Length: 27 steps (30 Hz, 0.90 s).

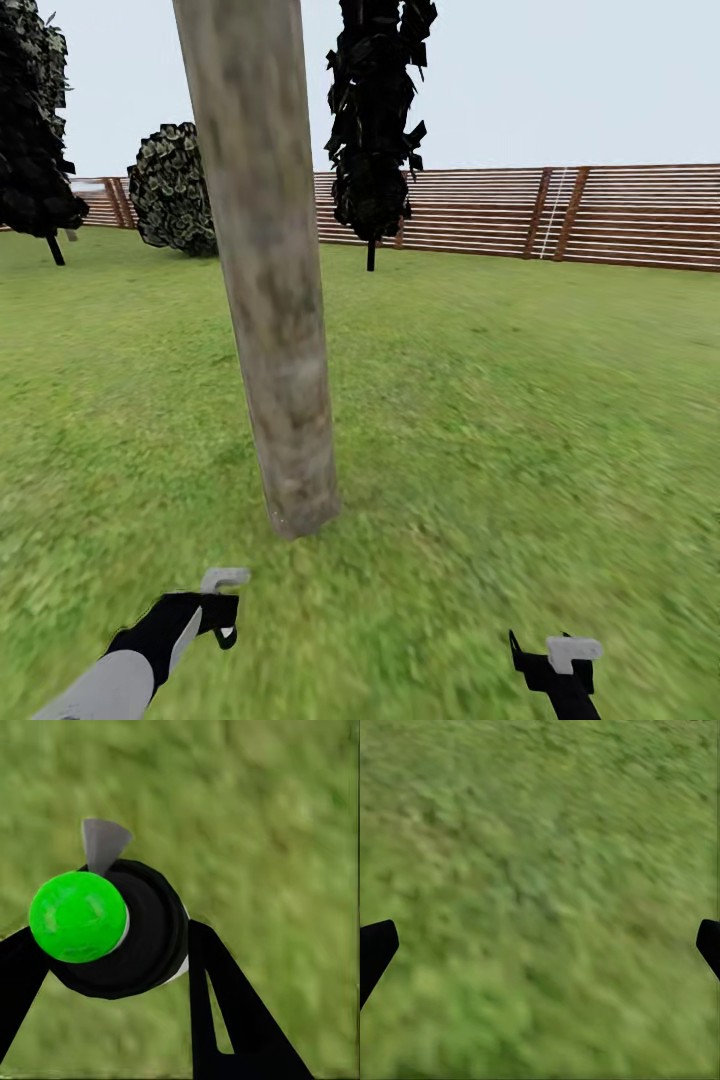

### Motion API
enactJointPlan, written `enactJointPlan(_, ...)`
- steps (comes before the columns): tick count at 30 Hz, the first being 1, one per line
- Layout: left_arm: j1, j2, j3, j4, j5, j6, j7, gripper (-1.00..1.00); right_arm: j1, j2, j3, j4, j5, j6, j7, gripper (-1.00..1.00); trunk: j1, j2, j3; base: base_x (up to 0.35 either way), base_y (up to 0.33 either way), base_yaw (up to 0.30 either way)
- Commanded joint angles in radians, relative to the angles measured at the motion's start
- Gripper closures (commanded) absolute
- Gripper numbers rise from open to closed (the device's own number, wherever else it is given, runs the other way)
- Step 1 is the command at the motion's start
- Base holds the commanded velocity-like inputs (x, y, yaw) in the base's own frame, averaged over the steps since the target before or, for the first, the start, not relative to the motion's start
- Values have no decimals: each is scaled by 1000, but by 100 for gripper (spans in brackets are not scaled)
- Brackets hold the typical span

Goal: In the garden, pick up the pesticide atomizer on the floor and spray pesticide onto both trees until each tree trunk is fully covered.

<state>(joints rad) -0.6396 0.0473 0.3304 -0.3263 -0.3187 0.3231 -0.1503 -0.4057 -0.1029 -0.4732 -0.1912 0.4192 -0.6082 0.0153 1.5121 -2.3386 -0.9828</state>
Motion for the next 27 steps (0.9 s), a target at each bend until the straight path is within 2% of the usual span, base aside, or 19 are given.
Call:
enactJointPlan(1, 0, -2, 7, -2, -10, 4, -8, 100, -1, 0, -8, 1, 9, -4, 2, -100, 0, 0, -1, 0, 0, 0)
enactJointPlan(8, 1, -9, 7, -2, -12, 2, -8, 100, -1, 0, -8, 1, 9, -4, 2, -100, 0, 0, -1, -73, 0, 0)
enactJointPlan(13, -13, -45, 2, -5, -14, 4, -6, 100, -1, 0, -8, 2, 9, -4, 2, -100, 0, 0, -1, -153, 0, 0)
enactJointPlan(16, -24, -53, -8, -67, -14, 17, -5, 100, -1, 0, -8, 2, 10, -4, 2, -100, 0, 0, -1, -11, 0, 0)
enactJointPlan(18, -29, -42, -9, -145, -13, 45, -9, 100, -1, 0, -8, 2, 10, -4, 2, -100, 0, 0, -1, -2, 0, 0)
enactJointPlan(20, -31, -28, -8, -175, -12, 76, -12, 100, -1, 0, -8, 2, 10, -4, 2, -100, 0, 0, -1, 0, 0, 0)
enactJointPlan(22, -30, 7, -9, -237, -9, 136, -16, 100, -1, 0, -8, 2, 10, -4, 2, -100, 0, 0, -1, 0, 0, 0)
enactJointPlan(23, -29, 8, -10, -251, -10, 145, -16, 100, -1, 0, -8, 2, 10, -4, 2, -100, 0, 0, -1, 0, 0, 0)
enactJointPlan(24, -28, 5, -11, -258, -10, 149, -16, 100, -1, 0, -8, 2, 10, -4, 2, -100, 0, 0, -1, 0, 0, 0)
enactJointPlan(26, -28, -19, -26, -264, -11, 153, -16, 100, -1, 0, -8, 2, 10, -4, 2, -100, 0, 0, -1, 0, 0, 0)
enactJointPlan(27, -32, -75, -90, -268, -10, 156, -16, 100, -1, 0, -8, 2, 10, -4, 2, -100, 0, 0, -1, 0, 0, 0)
